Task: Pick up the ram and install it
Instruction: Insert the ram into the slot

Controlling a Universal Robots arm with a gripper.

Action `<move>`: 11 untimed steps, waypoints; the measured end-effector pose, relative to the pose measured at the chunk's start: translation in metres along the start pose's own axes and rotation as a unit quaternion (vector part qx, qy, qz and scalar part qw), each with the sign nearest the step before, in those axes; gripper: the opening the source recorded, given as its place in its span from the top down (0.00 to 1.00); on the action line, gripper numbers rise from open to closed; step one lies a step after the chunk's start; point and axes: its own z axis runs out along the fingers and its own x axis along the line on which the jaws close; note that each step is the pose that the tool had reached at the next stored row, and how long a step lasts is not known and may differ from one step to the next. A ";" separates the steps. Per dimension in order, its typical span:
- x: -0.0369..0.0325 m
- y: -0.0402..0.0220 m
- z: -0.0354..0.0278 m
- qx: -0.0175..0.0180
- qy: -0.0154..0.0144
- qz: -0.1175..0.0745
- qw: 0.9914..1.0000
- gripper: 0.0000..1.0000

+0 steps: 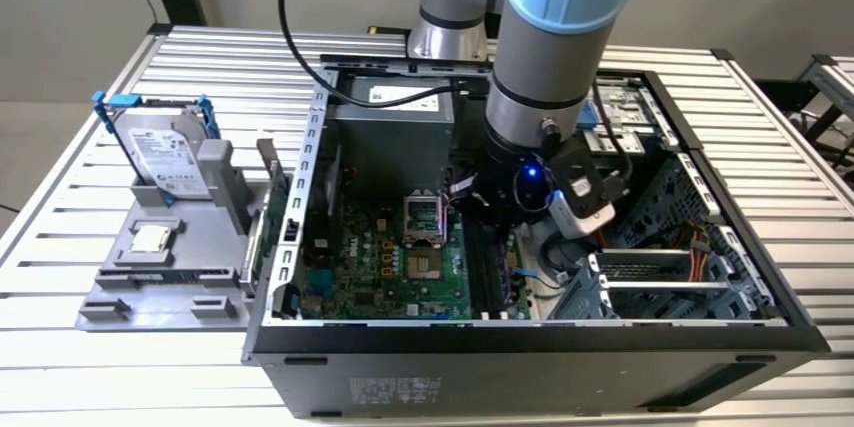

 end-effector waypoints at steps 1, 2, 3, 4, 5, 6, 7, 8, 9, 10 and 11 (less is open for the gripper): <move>0.0000 0.0002 0.0002 0.000 0.000 0.000 1.000 1.00; 0.0001 0.0003 0.0003 0.000 0.000 0.000 1.000 1.00; 0.0002 0.0003 0.0003 0.000 0.000 0.000 1.000 1.00; 0.0002 0.0003 0.0003 0.000 0.000 0.000 1.000 1.00; 0.0002 0.0003 0.0002 0.000 0.000 0.000 1.000 1.00; 0.0002 0.0003 0.0003 0.000 0.000 0.000 1.000 1.00; 0.0002 0.0003 0.0003 0.000 0.000 0.000 1.000 1.00; 0.0002 0.0003 0.0003 0.000 0.000 0.000 1.000 1.00; 0.0005 0.0003 0.0003 0.000 0.000 0.001 1.000 1.00; 0.0005 0.0003 0.0003 0.000 0.000 0.003 1.000 1.00; 0.0005 0.0003 0.0003 0.000 0.000 0.005 1.000 1.00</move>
